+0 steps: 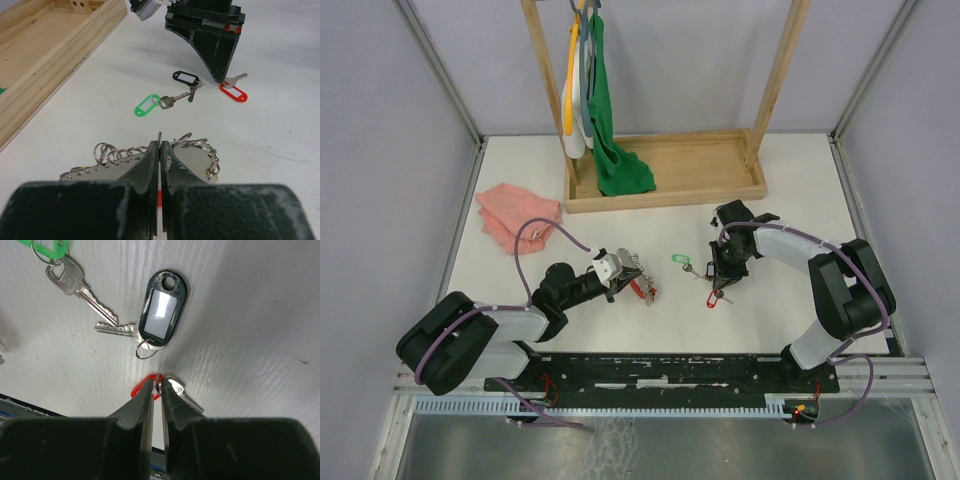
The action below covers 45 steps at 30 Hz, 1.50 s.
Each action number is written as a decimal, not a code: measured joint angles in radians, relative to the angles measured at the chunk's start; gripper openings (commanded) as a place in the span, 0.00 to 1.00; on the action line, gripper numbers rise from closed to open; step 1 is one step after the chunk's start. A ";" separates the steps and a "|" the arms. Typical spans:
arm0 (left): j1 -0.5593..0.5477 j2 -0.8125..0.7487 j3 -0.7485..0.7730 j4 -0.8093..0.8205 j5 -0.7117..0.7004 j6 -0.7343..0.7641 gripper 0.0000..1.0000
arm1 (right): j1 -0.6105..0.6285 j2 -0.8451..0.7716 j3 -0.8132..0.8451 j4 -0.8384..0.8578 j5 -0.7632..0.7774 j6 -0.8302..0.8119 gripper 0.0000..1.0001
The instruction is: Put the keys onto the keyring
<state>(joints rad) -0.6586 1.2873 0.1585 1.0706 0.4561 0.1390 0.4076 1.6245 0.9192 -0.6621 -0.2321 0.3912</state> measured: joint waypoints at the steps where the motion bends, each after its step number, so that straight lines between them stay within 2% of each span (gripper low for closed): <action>1: 0.000 0.000 0.000 0.000 0.000 0.000 0.03 | 0.000 0.002 0.000 -0.003 0.000 -0.002 0.16; 7: 0.000 0.000 0.002 0.000 0.000 0.000 0.03 | 0.000 0.013 0.001 -0.016 0.000 -0.014 0.12; 12: 0.000 0.000 0.005 -0.001 0.000 0.000 0.03 | 0.000 0.013 0.009 -0.030 0.000 -0.024 0.01; 21: 0.000 0.000 0.006 0.002 0.002 0.000 0.03 | 0.001 -0.009 0.014 -0.052 -0.004 -0.088 0.01; 28: 0.000 0.000 -0.006 0.042 0.022 0.020 0.03 | 0.081 -0.209 0.031 -0.052 -0.001 -0.214 0.01; 33: 0.000 -0.005 -0.036 0.098 0.050 0.058 0.03 | 0.220 -0.401 0.026 0.034 -0.010 -0.378 0.01; 37: 0.000 -0.040 -0.050 0.107 0.099 0.088 0.03 | 0.263 -0.530 -0.014 0.128 -0.064 -0.501 0.01; 45: 0.000 -0.087 -0.050 0.106 0.190 0.121 0.03 | 0.274 -0.553 -0.031 0.204 -0.174 -0.665 0.01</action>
<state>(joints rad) -0.6586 1.2003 0.1089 1.1763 0.6464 0.2596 0.6819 1.0718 0.8886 -0.4580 -0.4065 -0.2741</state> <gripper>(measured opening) 0.043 0.012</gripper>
